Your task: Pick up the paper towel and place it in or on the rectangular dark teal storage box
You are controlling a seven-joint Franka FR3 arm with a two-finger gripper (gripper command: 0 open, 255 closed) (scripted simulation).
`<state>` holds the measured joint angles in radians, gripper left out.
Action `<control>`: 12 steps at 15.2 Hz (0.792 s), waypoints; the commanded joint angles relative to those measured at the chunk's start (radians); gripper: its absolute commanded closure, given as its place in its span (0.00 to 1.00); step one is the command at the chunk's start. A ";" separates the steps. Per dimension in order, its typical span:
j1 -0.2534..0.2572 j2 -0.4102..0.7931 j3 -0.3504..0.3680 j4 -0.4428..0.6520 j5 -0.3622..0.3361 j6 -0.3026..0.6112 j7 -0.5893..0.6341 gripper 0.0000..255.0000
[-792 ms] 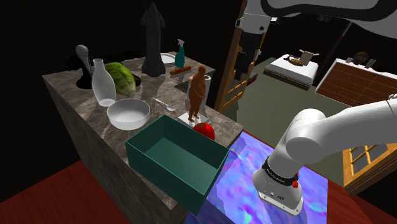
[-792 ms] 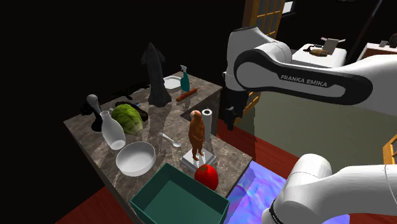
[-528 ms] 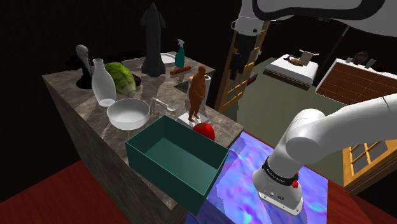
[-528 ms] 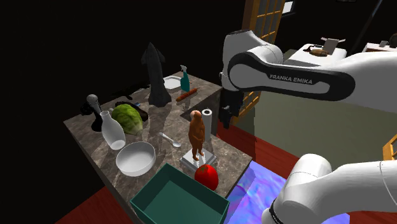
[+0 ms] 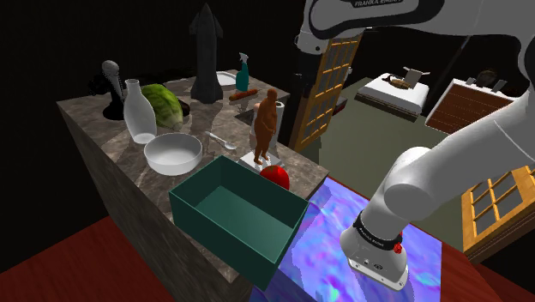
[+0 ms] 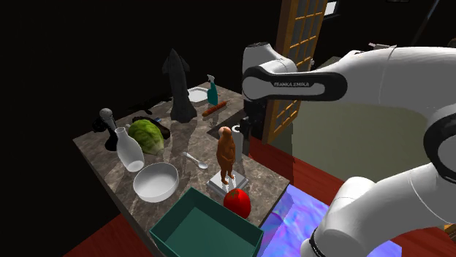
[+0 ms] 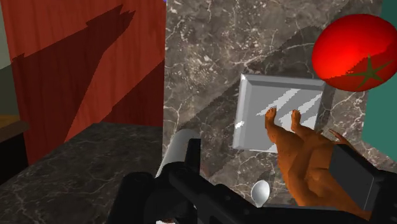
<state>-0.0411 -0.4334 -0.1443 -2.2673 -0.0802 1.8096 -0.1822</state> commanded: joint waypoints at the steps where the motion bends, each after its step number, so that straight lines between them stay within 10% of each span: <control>1: -0.004 0.073 -0.015 0.031 0.002 0.052 -0.008 0.00; 12: -0.033 0.470 -0.085 0.310 0.072 0.211 -0.075 0.00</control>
<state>-0.0691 -0.0054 -0.2228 -1.9906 -0.0187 2.0077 -0.2477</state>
